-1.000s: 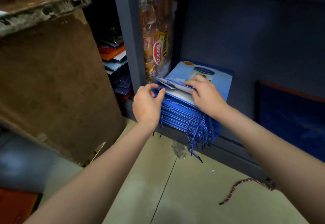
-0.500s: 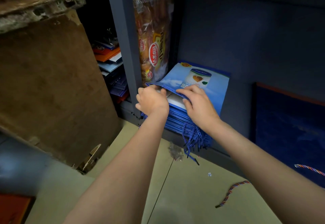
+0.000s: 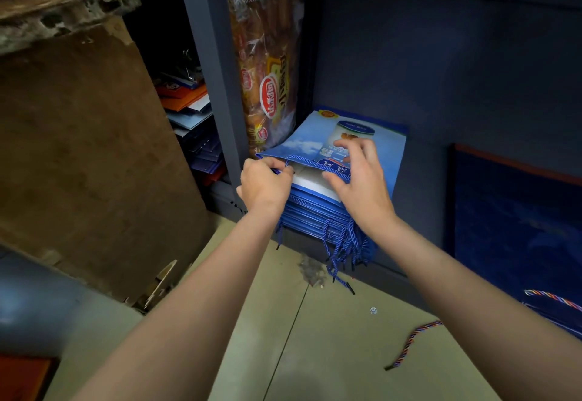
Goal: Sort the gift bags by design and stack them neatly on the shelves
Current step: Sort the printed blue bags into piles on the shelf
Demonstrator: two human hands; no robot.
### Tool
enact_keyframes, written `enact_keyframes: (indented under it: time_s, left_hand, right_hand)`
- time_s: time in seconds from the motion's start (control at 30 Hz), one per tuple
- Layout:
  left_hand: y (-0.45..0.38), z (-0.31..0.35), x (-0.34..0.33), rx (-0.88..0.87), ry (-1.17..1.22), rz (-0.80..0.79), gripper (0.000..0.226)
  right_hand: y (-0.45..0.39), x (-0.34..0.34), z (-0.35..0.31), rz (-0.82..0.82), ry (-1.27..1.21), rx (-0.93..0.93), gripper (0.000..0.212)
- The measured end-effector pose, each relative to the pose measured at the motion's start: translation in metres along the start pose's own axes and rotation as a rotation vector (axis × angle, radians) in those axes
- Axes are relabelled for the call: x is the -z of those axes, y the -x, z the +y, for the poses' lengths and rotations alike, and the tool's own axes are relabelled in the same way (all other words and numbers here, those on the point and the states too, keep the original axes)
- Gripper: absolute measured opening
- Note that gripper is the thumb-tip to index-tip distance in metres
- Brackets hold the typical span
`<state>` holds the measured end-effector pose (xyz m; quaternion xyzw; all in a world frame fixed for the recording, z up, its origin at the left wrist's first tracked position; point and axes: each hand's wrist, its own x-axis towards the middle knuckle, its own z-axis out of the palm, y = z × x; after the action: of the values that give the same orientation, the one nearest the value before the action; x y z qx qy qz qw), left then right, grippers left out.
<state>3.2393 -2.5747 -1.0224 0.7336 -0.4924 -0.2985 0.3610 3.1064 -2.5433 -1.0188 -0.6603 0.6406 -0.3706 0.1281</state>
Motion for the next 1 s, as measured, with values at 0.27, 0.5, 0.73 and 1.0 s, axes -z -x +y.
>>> enact_keyframes:
  time_s: [0.27,0.5,0.73,1.0]
  left_hand:
    - [-0.002,0.009,0.012,0.06,0.222,-0.212,0.011]
    - [-0.006,0.001,0.026,0.05,0.142,-0.244,0.015]
    - [0.001,-0.014,0.02,0.111,0.112,-0.07,0.022]
    - [0.002,-0.015,0.033,-0.019,-0.468,-0.066,0.037]
  right_hand:
    - [-0.01,0.002,0.0,0.063,-0.025,-0.013,0.023]
    - [-0.002,-0.007,0.003,-0.106,0.025,-0.036,0.014]
    - [0.002,-0.013,0.008,-0.254,0.015,-0.149,0.037]
    - [0.0,-0.015,-0.001,-0.327,0.266,-0.154,0.043]
